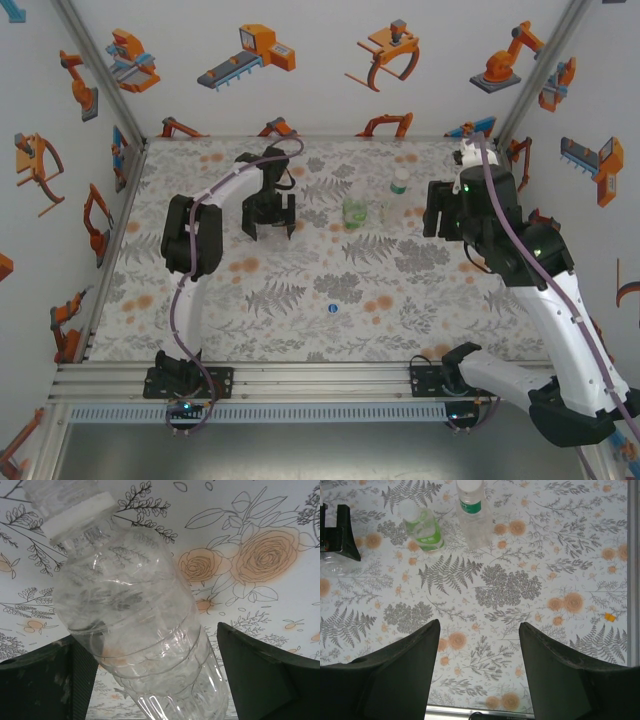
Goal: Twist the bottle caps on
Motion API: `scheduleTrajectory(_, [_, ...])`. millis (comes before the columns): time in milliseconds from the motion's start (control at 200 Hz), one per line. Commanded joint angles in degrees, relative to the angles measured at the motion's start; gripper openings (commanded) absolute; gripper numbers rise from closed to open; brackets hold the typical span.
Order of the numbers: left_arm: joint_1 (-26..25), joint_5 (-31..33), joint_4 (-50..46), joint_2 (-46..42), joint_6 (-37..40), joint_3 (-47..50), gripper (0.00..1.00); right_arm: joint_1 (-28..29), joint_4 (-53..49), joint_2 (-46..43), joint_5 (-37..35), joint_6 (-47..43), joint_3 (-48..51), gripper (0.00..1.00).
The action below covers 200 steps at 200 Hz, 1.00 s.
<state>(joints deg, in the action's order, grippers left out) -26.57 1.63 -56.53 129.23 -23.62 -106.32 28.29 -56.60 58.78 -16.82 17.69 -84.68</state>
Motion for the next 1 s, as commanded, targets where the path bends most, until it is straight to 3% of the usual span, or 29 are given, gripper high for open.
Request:
scheduleTrajectory(0, [0.3,-0.4,-3.4,1.0,-1.2,-1.4,0.8,-0.3,-0.9,-0.4,-1.1,0.9,0.3,0.61])
scheduleTrajectory(270, [0.2,-0.6,-4.0,0.4,-1.4,-1.3,0.64,-0.3,-1.1,0.3,-0.8,0.2,-0.7,0.61])
scheduleTrajectory(621, [0.3,0.4,-4.8,0.7,-0.8,-1.6,0.59,-0.3,-2.3,0.4,-0.7,-1.0,-2.1,0.61])
scheduleTrajectory(806, [0.3,0.1,-2.4,-1.9,0.2,0.6,0.45,-0.3,-2.7,0.0,-0.3,-0.8,-2.8,0.6])
scheduleTrajectory(996, [0.2,-3.3,7.7,-12.7,3.1,10.3,0.28,-0.3,-1.7,-1.4,2.9,0.3,-1.4,0.59])
